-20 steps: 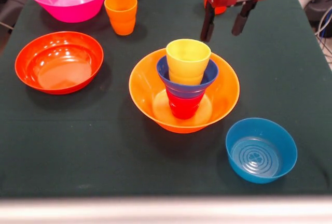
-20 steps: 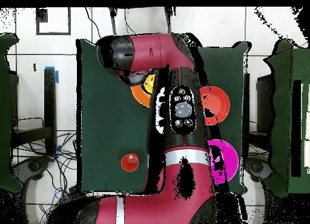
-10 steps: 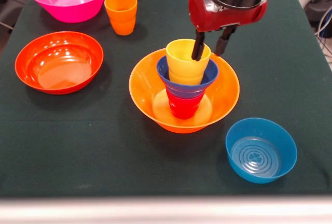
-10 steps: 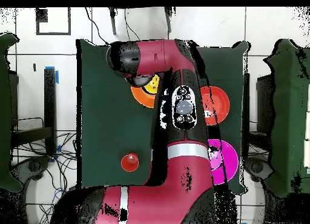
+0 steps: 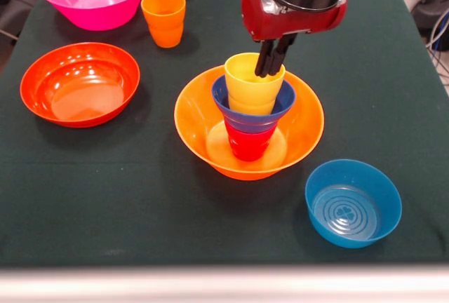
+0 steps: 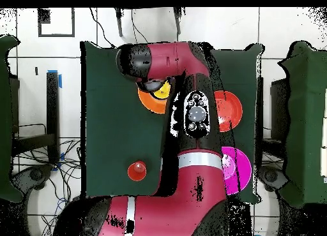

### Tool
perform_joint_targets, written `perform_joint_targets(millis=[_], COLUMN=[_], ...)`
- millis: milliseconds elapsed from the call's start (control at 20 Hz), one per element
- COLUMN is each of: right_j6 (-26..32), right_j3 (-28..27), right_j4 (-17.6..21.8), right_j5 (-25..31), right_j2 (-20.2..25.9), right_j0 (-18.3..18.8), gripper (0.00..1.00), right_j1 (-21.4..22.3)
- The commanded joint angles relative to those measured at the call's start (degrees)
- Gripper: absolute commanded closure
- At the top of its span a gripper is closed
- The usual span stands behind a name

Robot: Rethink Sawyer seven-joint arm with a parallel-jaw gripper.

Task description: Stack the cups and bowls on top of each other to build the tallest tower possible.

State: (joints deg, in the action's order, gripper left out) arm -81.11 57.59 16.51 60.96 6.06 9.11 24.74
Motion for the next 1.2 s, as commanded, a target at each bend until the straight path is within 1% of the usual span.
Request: perform_joint_targets(millis=[50,100,150,350,550,750,1000,1050,1200], right_j6=[-3.7,-2.9,-2.5,-2.8,-3.6,-4.3,-6.2,-6.4,-6.7], right_j3=[-1.8,-2.4,-1.9,-1.2,-0.8,0.7,4.2,3.4,3.5], right_j4=[0.5,0.8,0.9,0.5,-0.4,-0.8,-2.5,-2.8,-3.9], right_j5=[5.8,6.7,6.7,7.2,6.9,5.3,5.7,6.4,7.3], right_j2=[0.7,0.6,0.5,0.2,0.1,-0.2,-0.5,-0.4,-0.2], right_j0=[-0.5,-0.6,-0.6,-0.7,-0.6,-0.3,-0.6,-0.7,-1.1], gripper=[1.00,1.00,1.00,1.00,1.00,1.00,1.00,1.00,1.00], right_j1=[-0.7,-1.0,-0.7,0.2,-0.1,-0.7,-0.1,-0.6,-0.7])
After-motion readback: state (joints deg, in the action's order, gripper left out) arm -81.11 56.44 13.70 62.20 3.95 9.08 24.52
